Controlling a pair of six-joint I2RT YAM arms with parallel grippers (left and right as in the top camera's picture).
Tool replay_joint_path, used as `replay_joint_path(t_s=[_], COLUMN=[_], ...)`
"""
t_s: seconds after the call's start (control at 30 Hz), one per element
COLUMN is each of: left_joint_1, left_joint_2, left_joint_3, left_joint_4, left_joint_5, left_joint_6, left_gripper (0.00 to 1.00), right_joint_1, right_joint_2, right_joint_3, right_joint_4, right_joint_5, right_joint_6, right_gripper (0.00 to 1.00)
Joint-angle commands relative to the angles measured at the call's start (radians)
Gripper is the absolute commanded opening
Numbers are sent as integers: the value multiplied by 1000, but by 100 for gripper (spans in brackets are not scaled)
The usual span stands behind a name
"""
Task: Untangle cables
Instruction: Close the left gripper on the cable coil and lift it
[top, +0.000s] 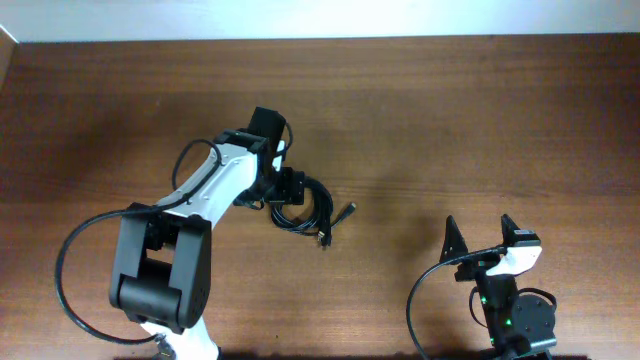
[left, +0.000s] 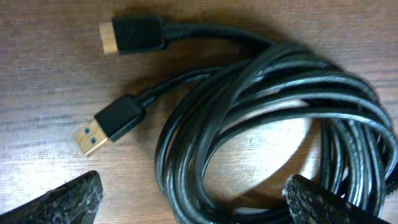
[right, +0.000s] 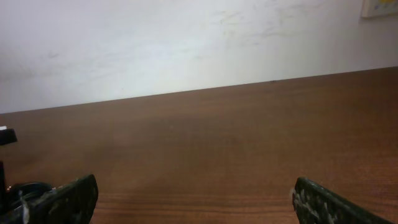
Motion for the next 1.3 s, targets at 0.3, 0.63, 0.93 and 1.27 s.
replay_joint_path(t_s=[0.3,0.63,0.93,1.27], left_joint_1=[-9,-9,-9,-9], left_joint_2=[12,12,11,-47], left_joint_3=[-37,-84,-83,48], left_joint_4=[47,63,63,-94], left_joint_5=[-26,-59,-59,-35], left_joint_6=[-13,-13,-13,-12], left_gripper=[78,70,0,0], right_joint_1=[6,6,5,6], right_joint_2=[-10,-10,-10,-10], right_joint_3=[-5,-5,-5,-5], right_joint_4=[-7,-7,-7,-7], right_joint_5=[15,15,15,16], right_joint_6=[1,1,1,1], right_gripper=[99,99,99,99])
